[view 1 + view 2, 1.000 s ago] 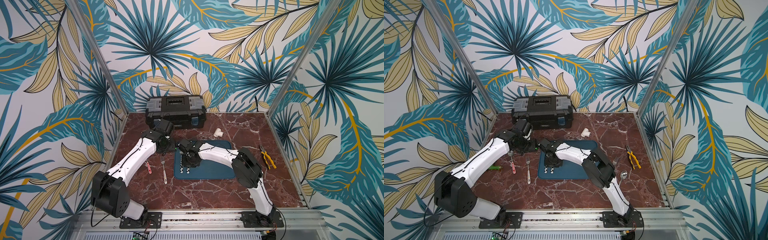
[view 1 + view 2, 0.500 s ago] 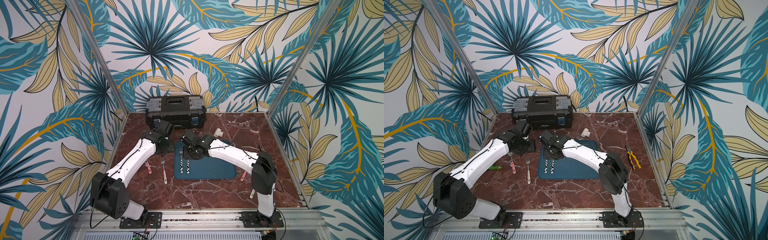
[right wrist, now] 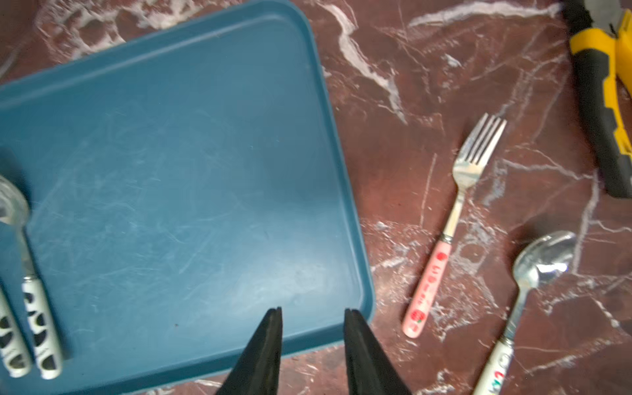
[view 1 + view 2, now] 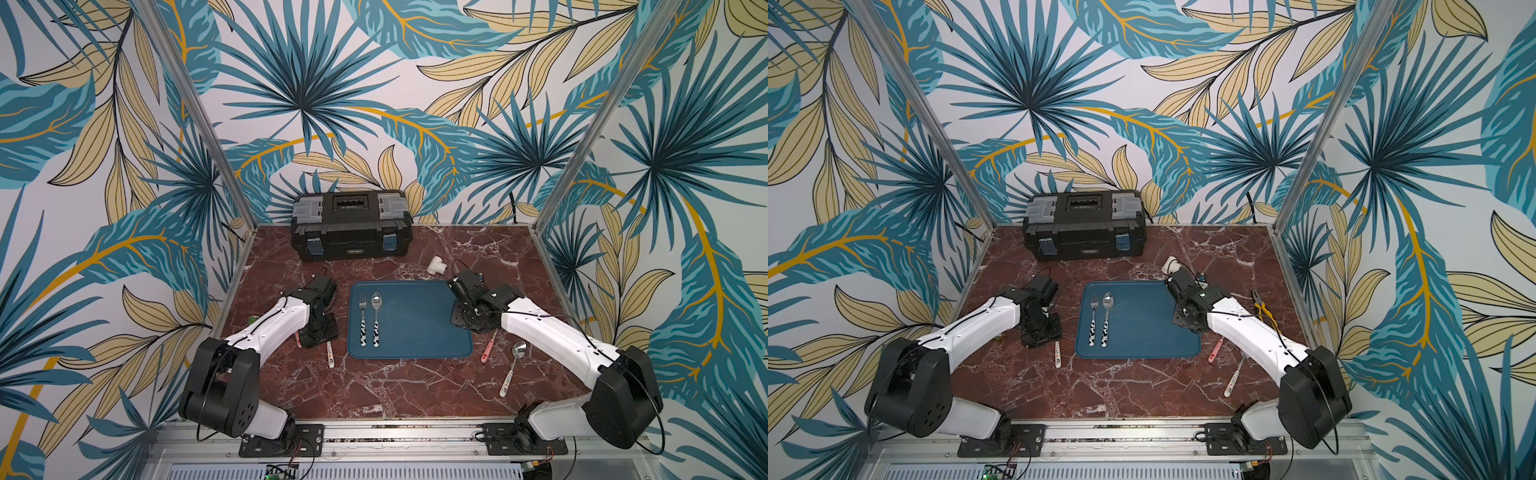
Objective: Set the spoon and fork side by side
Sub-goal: Pick up the fork at the center of the board.
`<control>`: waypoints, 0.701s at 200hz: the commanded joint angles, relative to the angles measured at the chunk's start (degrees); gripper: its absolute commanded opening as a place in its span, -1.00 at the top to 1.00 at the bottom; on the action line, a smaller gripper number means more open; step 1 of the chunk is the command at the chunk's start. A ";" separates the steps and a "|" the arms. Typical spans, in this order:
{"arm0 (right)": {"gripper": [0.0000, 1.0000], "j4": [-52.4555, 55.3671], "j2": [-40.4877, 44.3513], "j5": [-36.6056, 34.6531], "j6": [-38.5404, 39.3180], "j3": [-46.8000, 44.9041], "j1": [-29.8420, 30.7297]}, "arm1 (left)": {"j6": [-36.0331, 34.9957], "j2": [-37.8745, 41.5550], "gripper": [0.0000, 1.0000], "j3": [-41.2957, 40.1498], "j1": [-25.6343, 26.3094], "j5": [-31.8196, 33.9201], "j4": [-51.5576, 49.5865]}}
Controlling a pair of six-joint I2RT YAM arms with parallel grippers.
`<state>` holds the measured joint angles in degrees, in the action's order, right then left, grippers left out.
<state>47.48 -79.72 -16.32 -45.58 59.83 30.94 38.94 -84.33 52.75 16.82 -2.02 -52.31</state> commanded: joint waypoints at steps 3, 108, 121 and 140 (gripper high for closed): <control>0.25 1.04 1.91 -1.00 0.67 -1.88 -0.54 | 0.57 -2.10 0.05 -1.51 -0.12 -1.82 3.50; 0.32 0.31 3.87 -0.58 0.76 -3.84 -1.71 | 2.19 -6.97 0.35 -7.07 -0.13 -4.10 9.15; 0.33 0.24 3.99 -0.52 0.67 -3.93 -1.72 | 2.26 -7.16 0.50 -7.61 -0.16 -4.20 9.67; 0.33 0.16 4.03 -0.49 0.67 -4.04 -1.76 | 2.59 -6.82 0.60 -8.18 -0.19 -3.73 9.87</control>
<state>47.46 -76.51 -16.27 -45.19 57.10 29.45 41.08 -89.36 48.07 16.71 -4.08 -46.24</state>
